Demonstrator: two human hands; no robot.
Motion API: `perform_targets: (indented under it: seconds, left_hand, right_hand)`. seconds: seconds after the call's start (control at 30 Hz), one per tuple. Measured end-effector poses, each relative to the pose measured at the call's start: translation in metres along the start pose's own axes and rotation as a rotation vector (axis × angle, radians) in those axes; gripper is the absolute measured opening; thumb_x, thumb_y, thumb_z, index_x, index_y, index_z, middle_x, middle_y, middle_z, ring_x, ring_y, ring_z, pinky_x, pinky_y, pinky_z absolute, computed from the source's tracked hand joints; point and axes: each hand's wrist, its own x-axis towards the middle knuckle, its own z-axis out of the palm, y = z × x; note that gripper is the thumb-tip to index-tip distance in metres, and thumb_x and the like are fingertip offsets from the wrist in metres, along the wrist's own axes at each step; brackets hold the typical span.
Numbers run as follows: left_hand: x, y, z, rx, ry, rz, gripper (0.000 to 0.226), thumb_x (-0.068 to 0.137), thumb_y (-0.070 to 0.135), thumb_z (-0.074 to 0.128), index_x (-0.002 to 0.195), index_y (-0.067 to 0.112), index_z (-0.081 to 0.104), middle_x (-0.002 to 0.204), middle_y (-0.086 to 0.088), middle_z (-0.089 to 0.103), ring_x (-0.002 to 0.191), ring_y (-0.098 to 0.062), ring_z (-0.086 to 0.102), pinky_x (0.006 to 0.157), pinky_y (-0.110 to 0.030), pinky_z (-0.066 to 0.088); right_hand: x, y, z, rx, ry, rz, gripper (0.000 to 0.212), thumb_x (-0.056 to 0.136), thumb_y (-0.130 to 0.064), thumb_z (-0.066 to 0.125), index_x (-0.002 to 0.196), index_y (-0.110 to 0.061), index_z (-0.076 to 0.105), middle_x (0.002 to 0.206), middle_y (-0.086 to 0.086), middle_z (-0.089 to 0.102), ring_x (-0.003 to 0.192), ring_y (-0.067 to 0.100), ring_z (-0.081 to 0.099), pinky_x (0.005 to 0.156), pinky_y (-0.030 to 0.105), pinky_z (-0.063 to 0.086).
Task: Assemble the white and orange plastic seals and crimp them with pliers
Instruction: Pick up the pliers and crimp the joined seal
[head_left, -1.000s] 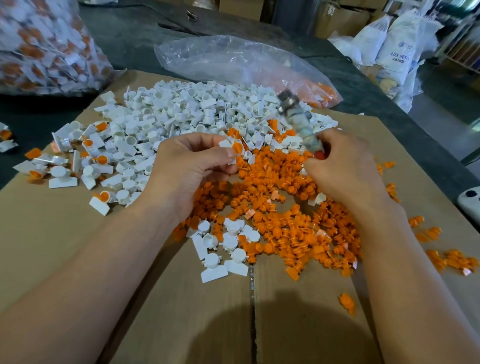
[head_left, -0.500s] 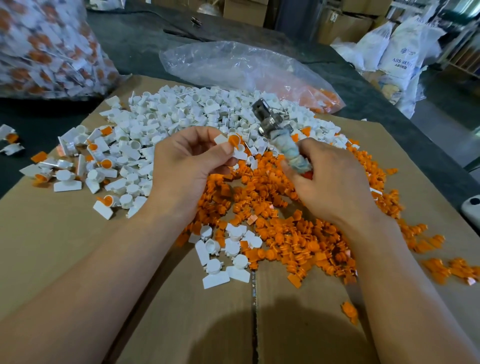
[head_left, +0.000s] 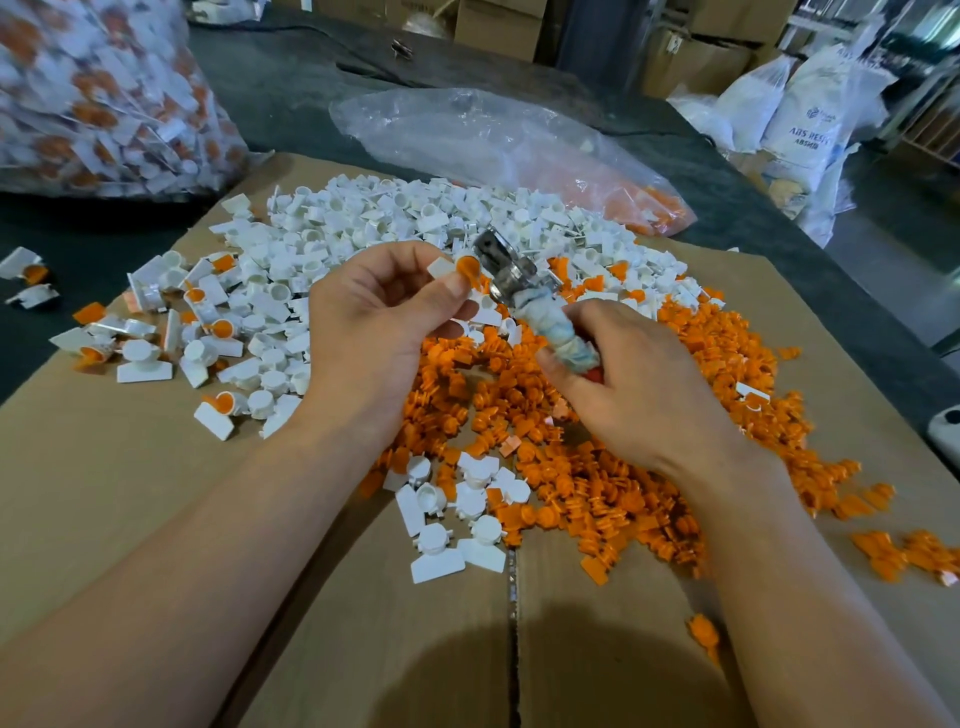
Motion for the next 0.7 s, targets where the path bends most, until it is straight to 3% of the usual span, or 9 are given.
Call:
perform_targets:
  seconds: [0.1, 0.3, 0.37, 0.47, 0.7]
  left_hand:
    - [0.0003, -0.0002, 0.0007, 0.005, -0.003, 0.007, 0.019, 0.080, -0.007, 0.062, 0.074, 0.012, 0.061, 0.056, 0.007, 0.064, 0.055, -0.008, 0.063, 0.053, -0.018, 0.048]
    - [0.0000, -0.0006, 0.0007, 0.000, -0.020, 0.012, 0.019, 0.079, -0.007, 0.062, 0.073, 0.012, 0.060, 0.056, 0.007, 0.063, 0.055, -0.008, 0.063, 0.051, -0.017, 0.047]
    - [-0.0003, -0.0008, 0.0011, 0.001, -0.022, 0.013, 0.019, 0.079, -0.006, 0.062, 0.073, 0.012, 0.060, 0.056, 0.007, 0.063, 0.055, -0.008, 0.063, 0.052, -0.017, 0.048]
    - [-0.0004, -0.0003, 0.0009, -0.022, -0.023, 0.008, 0.016, 0.078, -0.004, 0.063, 0.073, 0.011, 0.060, 0.056, 0.008, 0.064, 0.055, -0.007, 0.062, 0.052, -0.018, 0.049]
    - [-0.0008, -0.0019, 0.0010, -0.035, -0.024, -0.003, 0.018, 0.079, -0.008, 0.060, 0.072, 0.009, 0.059, 0.054, 0.008, 0.062, 0.053, -0.006, 0.061, 0.053, -0.018, 0.050]
  right_hand:
    - [-0.0004, -0.0012, 0.0006, 0.008, -0.003, -0.015, 0.044, 0.083, -0.045, 0.044, 0.115, -0.015, 0.052, 0.093, -0.008, 0.043, 0.083, 0.007, 0.037, 0.060, 0.022, 0.017]
    - [-0.0007, -0.0002, 0.0014, 0.047, -0.014, -0.054, 0.021, 0.087, -0.040, 0.050, 0.096, -0.022, 0.048, 0.083, -0.006, 0.046, 0.076, 0.012, 0.040, 0.060, 0.030, 0.019]
    - [-0.0010, 0.0001, 0.0014, 0.063, -0.018, -0.069, 0.018, 0.087, -0.038, 0.050, 0.090, -0.021, 0.047, 0.076, -0.007, 0.045, 0.071, 0.012, 0.040, 0.058, 0.023, 0.028]
    - [-0.0014, -0.0002, 0.0014, 0.092, -0.018, -0.075, 0.016, 0.088, -0.035, 0.052, 0.085, -0.022, 0.045, 0.069, -0.014, 0.042, 0.064, 0.006, 0.040, 0.058, 0.013, 0.029]
    - [-0.0015, -0.0004, 0.0027, 0.169, 0.000, -0.059, 0.014, 0.087, -0.033, 0.056, 0.082, -0.026, 0.046, 0.060, -0.015, 0.044, 0.058, 0.003, 0.046, 0.053, 0.024, 0.037]
